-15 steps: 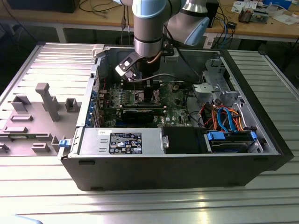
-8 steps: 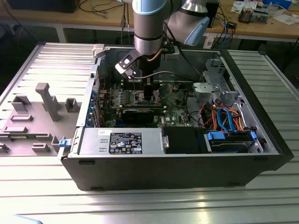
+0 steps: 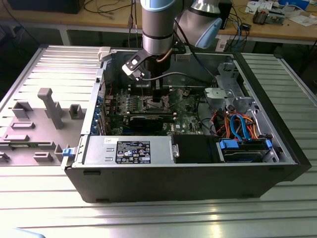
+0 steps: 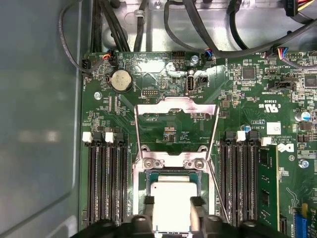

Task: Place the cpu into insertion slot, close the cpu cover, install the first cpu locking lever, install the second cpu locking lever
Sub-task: 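Place the cpu into insertion slot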

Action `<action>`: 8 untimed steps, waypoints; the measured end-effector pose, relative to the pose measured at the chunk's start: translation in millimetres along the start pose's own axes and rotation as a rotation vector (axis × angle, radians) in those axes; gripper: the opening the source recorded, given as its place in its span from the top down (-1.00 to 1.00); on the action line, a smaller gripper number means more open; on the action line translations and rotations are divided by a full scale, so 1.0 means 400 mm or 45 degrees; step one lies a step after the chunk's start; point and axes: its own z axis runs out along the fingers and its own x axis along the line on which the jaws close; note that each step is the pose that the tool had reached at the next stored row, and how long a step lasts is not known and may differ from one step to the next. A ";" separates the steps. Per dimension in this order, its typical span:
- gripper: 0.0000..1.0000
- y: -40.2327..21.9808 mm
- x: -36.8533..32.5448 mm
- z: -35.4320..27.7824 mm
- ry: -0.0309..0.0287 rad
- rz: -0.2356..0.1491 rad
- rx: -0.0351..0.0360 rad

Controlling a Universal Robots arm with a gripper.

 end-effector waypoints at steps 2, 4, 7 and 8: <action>0.52 0.000 0.000 -0.006 0.0000 0.000 0.0007; 0.64 0.001 0.000 -0.010 0.0000 0.000 0.0012; 0.79 0.001 0.000 -0.011 0.0002 0.000 0.0014; 0.79 0.001 0.000 -0.011 0.0000 0.000 0.0015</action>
